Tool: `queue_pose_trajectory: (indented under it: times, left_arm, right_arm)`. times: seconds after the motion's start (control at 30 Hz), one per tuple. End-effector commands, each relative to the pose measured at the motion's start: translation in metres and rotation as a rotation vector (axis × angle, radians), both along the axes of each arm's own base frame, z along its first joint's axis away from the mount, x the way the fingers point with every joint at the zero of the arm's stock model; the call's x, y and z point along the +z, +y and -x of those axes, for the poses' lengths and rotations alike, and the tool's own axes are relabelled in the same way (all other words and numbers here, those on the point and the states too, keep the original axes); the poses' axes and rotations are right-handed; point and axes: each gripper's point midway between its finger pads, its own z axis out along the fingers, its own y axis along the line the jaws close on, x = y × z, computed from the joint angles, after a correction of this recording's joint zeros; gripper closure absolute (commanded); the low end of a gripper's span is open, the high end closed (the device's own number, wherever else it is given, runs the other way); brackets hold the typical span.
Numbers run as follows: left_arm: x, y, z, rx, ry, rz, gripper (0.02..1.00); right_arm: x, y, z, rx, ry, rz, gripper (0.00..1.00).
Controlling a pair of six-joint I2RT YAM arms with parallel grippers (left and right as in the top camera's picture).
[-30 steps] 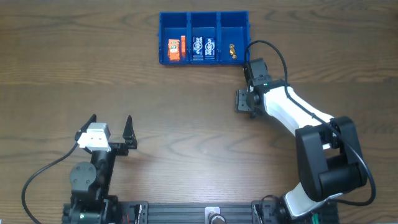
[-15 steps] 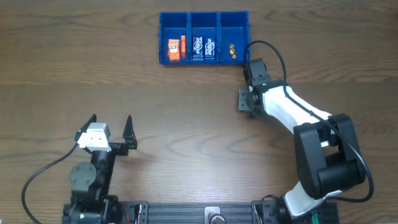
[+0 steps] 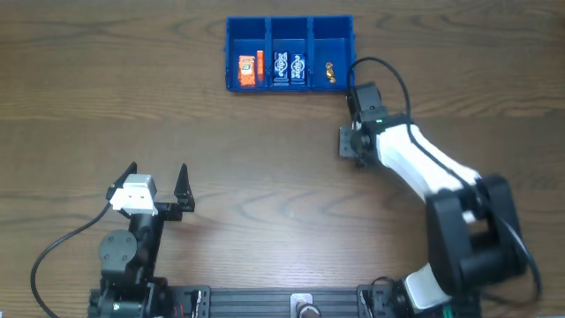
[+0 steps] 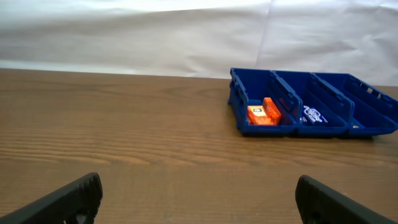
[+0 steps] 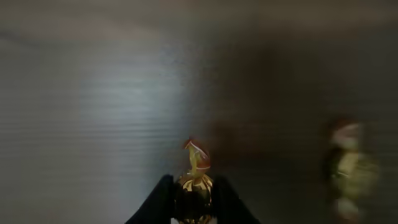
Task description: Sort Candies Into Trays
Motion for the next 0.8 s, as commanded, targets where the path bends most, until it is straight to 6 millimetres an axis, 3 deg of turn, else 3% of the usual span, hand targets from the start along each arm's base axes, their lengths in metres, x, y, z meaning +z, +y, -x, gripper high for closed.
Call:
queue_pose_trajectory:
  times: [0.03, 0.17, 0.27, 0.4, 0.47, 0.6, 0.8]
  left_arm:
    - [-0.016, 0.0, 0.001, -0.007, 0.05, -0.018, 0.023]
    - [-0.016, 0.0, 0.001, -0.007, 0.05, -0.019, 0.02]
    - [-0.016, 0.0, 0.001, -0.007, 0.05, -0.019, 0.023]
    - [-0.016, 0.0, 0.001, -0.007, 0.05, -0.019, 0.023]
    - [-0.016, 0.0, 0.001, -0.007, 0.05, -0.019, 0.02]
    - [-0.016, 0.0, 0.001, -0.007, 0.05, -0.019, 0.02]
    - [-0.016, 0.0, 0.001, -0.007, 0.05, -0.019, 0.02]
  right_arm:
    - [0.119, 0.022, -0.033, 0.03, -0.312, -0.1, 0.871]
    - [0.168, 0.033, -0.078, 0.067, -0.414, -0.083, 0.871]
    - [0.179, 0.042, -0.125, 0.073, -0.416, -0.047, 0.871]
    - [0.161, 0.054, -0.165, 0.074, -0.353, -0.03, 0.869]
    - [0.144, 0.057, -0.176, 0.072, -0.324, -0.023, 0.862]
    - [0.113, 0.054, -0.183, 0.061, -0.276, -0.011, 0.851]
    - [0.106, 0.054, -0.184, 0.061, -0.265, -0.008, 0.833]
